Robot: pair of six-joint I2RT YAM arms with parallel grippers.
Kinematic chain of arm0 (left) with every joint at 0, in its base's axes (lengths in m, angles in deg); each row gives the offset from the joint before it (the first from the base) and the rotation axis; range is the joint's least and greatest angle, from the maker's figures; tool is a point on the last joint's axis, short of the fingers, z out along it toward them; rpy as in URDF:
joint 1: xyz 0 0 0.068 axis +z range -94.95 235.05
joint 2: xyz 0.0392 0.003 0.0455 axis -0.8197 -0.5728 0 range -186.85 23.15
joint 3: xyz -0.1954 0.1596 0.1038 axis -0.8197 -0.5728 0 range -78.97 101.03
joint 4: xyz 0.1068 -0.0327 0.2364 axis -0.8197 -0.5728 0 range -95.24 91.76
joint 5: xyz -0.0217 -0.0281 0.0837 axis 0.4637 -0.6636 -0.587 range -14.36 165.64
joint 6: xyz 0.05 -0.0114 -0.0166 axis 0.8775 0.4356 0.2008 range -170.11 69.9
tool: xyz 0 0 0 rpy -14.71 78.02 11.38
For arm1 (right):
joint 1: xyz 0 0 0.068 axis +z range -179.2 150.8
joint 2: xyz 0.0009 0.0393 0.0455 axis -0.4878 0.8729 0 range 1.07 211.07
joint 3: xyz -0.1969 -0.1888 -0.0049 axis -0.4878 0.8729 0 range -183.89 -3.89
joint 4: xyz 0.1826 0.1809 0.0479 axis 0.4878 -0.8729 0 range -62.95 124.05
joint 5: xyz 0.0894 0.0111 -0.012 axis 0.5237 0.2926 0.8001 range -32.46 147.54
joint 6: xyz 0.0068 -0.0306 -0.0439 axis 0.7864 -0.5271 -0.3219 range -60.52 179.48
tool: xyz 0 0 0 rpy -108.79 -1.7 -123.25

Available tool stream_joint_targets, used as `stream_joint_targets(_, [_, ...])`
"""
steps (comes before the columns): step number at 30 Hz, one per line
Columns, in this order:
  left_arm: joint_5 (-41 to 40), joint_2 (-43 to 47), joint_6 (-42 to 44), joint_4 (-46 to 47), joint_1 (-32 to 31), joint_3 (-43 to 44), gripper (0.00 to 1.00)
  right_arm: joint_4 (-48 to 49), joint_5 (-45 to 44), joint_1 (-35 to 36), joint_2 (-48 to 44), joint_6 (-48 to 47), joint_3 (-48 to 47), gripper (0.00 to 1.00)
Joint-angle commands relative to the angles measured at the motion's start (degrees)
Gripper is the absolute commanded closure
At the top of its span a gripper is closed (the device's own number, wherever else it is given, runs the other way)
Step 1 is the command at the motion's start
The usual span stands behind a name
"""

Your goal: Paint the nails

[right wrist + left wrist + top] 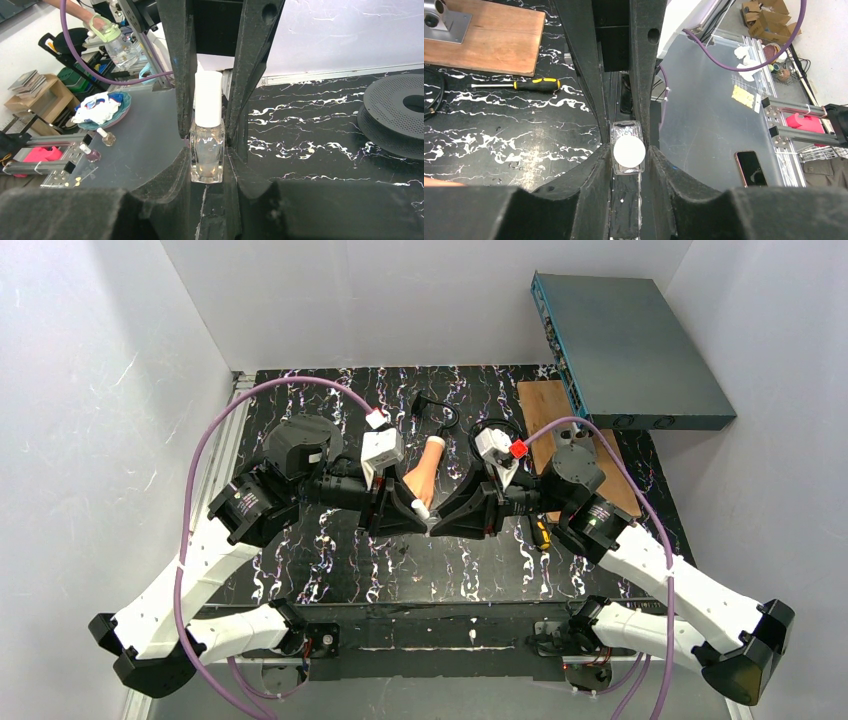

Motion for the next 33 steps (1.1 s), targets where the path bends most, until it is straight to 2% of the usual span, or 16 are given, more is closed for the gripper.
stream_joint_targets(1, [1.62,0.31,0.79,-5.00,-0.23,1.79,0.66,3.42,-2.33,-0.21,0.25,-0.97,-1.75,0.99])
stream_joint_targets(5, [0.43,0.37,2.89,-6.15,-0.23,1.82,0.58,3.21,-2.63,-0.21,0.38,-1.10,-1.85,0.99])
stream_joint_targets(12, [-0.09,0.82,2.34,-4.75,-0.19,1.21,0.62,3.28,-2.67,-0.22,0.95,-1.01,-2.00,0.99])
stream_joint_targets(22, [-0.25,-0.06,1.64,-2.68,-0.24,0.26,0.79,3.86,-2.63,-0.20,1.24,-0.48,-2.13,0.99])
stream_joint_targets(26, [0.20,-0.09,1.46,-1.28,-0.25,-0.48,0.81,4.08,-2.67,-0.17,1.65,-0.04,-2.14,0.99])
stream_joint_targets(28, [0.45,-0.11,1.46,-0.87,-0.25,-0.76,0.86,4.29,-2.68,-0.22,1.93,0.26,-2.25,0.99])
stream_joint_targets(30, [0.65,-0.25,1.46,-0.55,-0.25,-1.03,0.99,4.46,-2.71,-0.15,2.18,0.42,-2.29,0.99])
stream_joint_targets(33, [0.28,-0.28,1.48,-0.35,-0.25,-1.48,1.00,4.28,-2.88,-0.21,2.31,0.49,-2.29,0.99])
